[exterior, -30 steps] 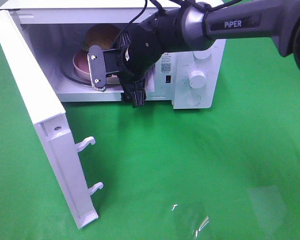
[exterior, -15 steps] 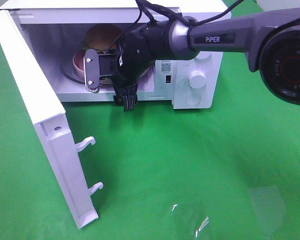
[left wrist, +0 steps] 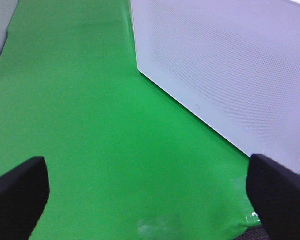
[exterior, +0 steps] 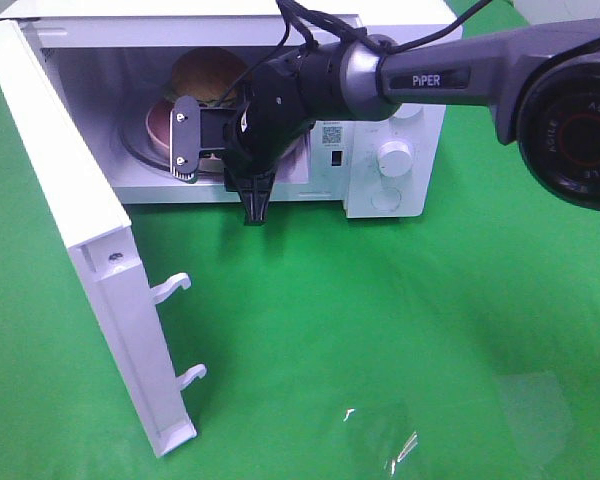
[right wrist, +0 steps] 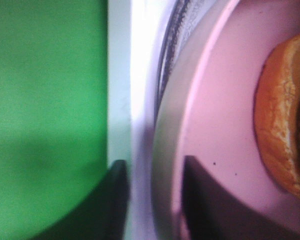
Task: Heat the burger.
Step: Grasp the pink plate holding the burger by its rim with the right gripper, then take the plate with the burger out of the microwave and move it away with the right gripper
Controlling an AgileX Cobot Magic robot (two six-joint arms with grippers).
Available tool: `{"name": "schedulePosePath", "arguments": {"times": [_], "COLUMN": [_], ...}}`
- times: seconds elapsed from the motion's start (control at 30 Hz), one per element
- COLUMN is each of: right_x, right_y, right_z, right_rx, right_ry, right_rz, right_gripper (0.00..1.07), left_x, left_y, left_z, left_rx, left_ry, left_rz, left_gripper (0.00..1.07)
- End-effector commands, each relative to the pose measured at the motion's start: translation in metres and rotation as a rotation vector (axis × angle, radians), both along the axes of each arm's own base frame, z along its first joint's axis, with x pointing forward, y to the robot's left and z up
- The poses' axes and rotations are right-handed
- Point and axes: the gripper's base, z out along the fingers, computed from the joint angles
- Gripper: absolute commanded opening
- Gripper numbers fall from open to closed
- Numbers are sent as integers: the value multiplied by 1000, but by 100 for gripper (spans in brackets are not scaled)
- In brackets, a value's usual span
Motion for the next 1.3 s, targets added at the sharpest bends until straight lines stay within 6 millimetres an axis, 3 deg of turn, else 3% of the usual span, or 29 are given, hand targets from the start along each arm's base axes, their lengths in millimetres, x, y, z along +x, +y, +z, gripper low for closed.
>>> {"name": "schedulePosePath", "arguments": {"times": [0.03, 0.3, 0.57, 0.8, 1.3], "right_x": [1, -3, -10, -18, -43], "right_y": [0, -3, -9, -13, -33], "right_z": [6, 20, 21, 38, 50], "right_rx": [19, -10, -110, -88, -104], "right_ry": [-1, 18, 77, -6, -107], "right_rz": [-11, -6, 27, 76, 145], "right_gripper": [0, 0, 0, 0, 0], "left_x": [0, 0, 0, 0, 0], "left_y": [0, 0, 0, 0, 0], "left_z": [0, 0, 0, 0, 0], "left_rx": [-4, -4, -4, -4, -4], "left_ry": [-15, -15, -15, -15, -15], "left_rz": [4, 4, 4, 4, 4], "left_gripper": [100, 100, 100, 100, 100]}}
